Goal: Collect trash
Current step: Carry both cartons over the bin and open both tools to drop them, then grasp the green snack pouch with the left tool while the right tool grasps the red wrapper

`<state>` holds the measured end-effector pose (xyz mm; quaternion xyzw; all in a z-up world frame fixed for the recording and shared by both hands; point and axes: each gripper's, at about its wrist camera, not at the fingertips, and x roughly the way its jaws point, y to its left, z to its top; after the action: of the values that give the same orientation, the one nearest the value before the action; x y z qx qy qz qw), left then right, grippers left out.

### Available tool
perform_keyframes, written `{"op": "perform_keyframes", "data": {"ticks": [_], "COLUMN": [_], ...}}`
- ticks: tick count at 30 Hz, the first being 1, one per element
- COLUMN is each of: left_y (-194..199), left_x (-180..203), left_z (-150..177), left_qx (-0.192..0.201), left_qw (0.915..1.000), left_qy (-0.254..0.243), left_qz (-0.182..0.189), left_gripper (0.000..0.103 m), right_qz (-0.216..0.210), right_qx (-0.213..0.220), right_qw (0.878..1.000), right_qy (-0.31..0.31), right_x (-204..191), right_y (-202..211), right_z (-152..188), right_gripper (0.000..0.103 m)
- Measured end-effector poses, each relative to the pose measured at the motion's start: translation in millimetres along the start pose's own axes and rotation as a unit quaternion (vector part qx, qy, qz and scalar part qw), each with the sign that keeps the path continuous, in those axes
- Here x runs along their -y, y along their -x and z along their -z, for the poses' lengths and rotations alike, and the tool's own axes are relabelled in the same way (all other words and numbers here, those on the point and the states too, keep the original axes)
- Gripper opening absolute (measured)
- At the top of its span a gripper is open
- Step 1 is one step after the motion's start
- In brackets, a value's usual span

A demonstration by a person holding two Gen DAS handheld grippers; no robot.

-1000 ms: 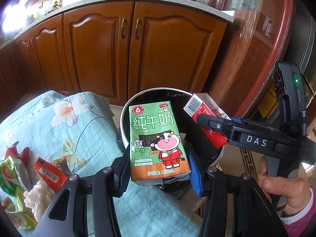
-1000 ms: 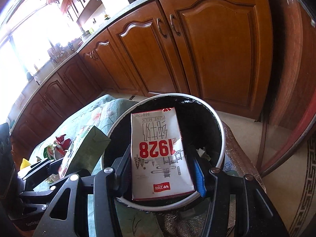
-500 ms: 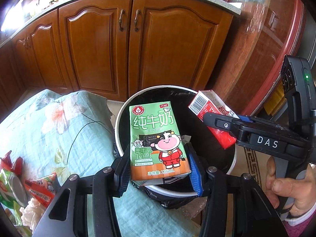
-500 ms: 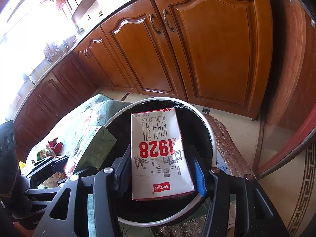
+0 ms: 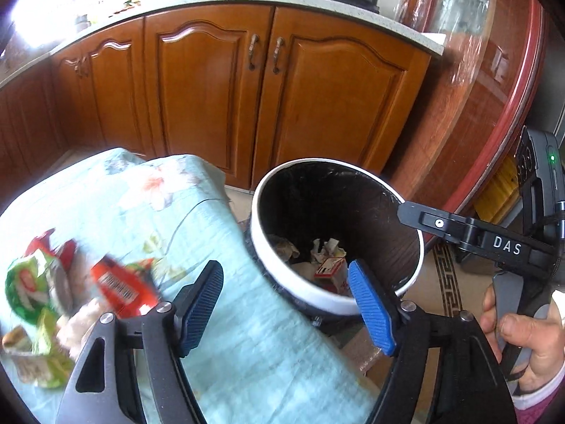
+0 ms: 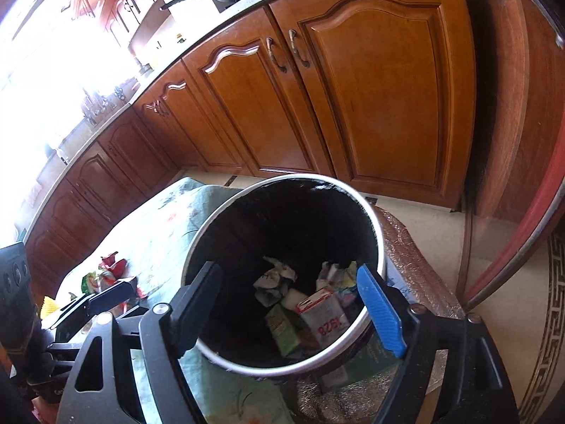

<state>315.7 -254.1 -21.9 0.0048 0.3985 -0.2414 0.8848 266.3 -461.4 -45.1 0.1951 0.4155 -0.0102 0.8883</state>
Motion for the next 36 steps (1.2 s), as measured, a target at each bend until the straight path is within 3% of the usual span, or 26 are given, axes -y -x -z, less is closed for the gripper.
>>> {"op": "perform_keyframes", "data": {"ticks": [3,7,20,31,36], "left_y": [19,39,112,151,158], "left_x": [-9,-19,-76,-124,-142], "left_z": [18,43,111,139,142], "left_qx": [0.012,0.018,0.012,0.009,0.009], "left_qw": [0.9999,0.9993,0.9929,0.9828,0.9792], "left_qy": [0.007,0.010,0.092,0.151,0.168], "left_qz": [-0.010,-0.032,-0.074,-0.106,-0.113], "left_gripper": [0.078,0.079,0.079,0.079,0.079], "right_qz": [-0.009,-0.030,-0.083,-0.113,-0.119], "right_qx": [0.001,0.005,-0.007,-0.049,-0.046], "right_qw": [1.000,1.000,0.996,0.991,0.990], "right_qy": [-0.004,-0.005,0.015,0.045,0.067], "right_x": [-11,-28,-94,-143,-160], "right_y": [6,12,22,-4,-13], "right_z": [11,28,84,116,117], "right_gripper": [0.093,0.094,0.097,0.097,0.097]}}
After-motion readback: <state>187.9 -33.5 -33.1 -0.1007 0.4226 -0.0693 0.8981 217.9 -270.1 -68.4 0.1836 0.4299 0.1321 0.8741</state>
